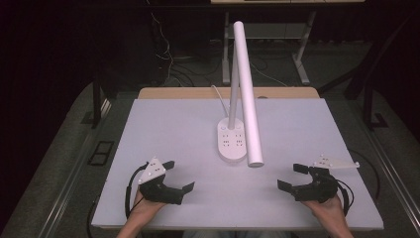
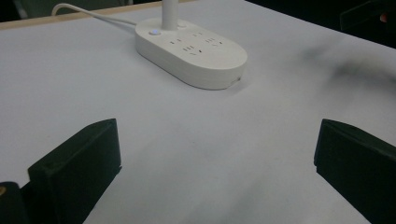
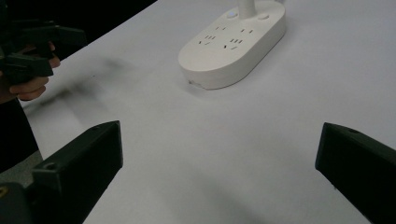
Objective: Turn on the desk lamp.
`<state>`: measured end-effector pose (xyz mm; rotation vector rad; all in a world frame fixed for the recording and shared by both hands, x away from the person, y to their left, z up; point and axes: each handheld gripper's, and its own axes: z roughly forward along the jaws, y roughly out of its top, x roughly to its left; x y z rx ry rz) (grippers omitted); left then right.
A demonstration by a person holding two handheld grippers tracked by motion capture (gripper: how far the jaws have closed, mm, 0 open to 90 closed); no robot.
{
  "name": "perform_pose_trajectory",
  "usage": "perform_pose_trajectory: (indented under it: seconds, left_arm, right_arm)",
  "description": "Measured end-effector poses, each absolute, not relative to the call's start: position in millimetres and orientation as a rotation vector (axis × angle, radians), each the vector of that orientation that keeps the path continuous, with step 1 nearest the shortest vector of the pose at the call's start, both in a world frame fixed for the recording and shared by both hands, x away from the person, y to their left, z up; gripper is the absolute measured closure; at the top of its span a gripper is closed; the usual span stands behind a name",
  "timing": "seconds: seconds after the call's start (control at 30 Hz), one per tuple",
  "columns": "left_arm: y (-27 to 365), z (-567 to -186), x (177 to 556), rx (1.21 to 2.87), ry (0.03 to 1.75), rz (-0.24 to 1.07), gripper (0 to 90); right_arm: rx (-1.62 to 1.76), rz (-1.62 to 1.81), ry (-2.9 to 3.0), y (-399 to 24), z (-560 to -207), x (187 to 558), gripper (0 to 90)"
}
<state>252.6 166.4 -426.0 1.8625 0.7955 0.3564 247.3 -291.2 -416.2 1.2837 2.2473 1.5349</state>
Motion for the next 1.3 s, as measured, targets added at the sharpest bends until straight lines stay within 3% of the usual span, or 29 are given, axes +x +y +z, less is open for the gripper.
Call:
perform_pose_trajectory:
  seconds: [1.3]
  left_arm:
    - [171, -425, 251, 1.842, 0.821, 0.368, 0.0]
  right_arm:
    - [1.289, 1.491, 2.304, -289, -405, 248, 0.1]
